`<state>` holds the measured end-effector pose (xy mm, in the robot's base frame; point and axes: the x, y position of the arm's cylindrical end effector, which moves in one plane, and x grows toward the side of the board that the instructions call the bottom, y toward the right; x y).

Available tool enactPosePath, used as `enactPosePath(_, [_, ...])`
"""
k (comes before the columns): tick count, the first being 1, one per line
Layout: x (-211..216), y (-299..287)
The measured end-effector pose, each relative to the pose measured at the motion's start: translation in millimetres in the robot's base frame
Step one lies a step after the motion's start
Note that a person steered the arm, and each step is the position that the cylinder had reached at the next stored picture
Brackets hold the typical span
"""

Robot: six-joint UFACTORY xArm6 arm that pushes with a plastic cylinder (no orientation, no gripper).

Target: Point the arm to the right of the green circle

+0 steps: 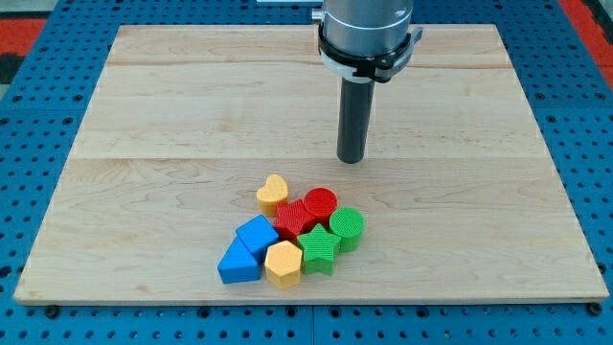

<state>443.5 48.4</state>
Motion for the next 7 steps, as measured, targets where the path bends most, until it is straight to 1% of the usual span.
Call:
enactPosePath(1, [0, 2])
enactPosePath(2, [4, 33])
enactPosePath(3, [36, 53])
enactPosePath(4, [63, 59])
enactPosePath(5, [106, 59])
enactPosePath(6, [151, 48])
enactPosePath(7, [176, 27])
